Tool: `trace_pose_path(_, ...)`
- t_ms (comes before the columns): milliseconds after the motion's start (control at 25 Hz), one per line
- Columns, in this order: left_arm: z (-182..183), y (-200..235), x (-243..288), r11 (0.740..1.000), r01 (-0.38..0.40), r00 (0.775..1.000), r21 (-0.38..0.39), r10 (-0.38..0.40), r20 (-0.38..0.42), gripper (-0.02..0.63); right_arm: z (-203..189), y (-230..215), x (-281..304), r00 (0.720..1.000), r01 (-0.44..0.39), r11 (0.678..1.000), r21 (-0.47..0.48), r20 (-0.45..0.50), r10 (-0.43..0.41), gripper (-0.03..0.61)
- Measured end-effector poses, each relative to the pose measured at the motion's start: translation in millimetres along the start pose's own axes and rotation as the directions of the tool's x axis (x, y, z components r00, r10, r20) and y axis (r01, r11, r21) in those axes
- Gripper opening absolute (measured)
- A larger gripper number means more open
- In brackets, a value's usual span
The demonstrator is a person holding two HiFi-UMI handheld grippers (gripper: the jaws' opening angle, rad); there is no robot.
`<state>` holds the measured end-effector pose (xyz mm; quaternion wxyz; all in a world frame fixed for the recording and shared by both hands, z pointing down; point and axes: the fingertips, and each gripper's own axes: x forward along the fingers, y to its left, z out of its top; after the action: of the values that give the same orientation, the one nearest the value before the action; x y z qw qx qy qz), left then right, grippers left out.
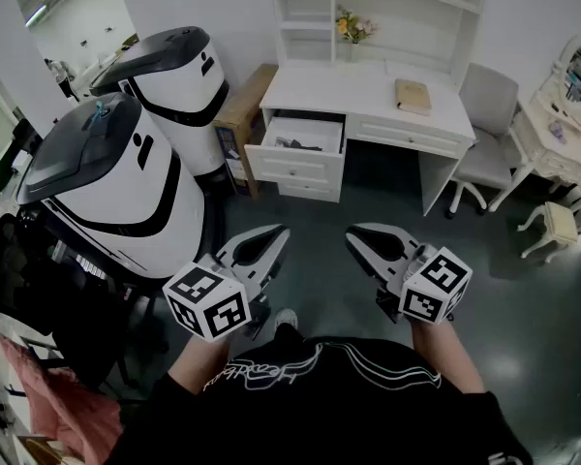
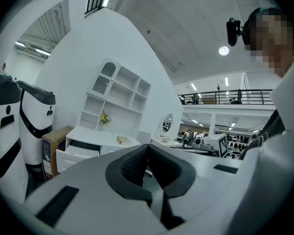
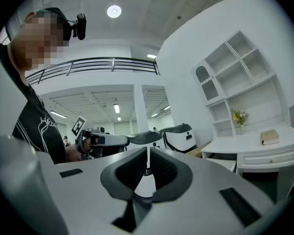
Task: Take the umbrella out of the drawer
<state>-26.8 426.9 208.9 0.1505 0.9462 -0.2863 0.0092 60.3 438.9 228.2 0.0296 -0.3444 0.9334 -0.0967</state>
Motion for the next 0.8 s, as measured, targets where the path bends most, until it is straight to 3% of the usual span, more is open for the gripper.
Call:
trace_pose_path(320,-5,0,0,1.0,-0.012,1.0,0.012,0.013,-0.023,0.02,-8,-3,4,1.0,-0.002,1.0,0.023,-0.02,0.003,0.052)
trace_pose_path(800,-21,52,34,1.0,0.009,0.999,-0.028,-0.01,-0.034,0.02,-25,-51,40,1.0,0.031,0.996,0.081,0.001,-0.031,0.054)
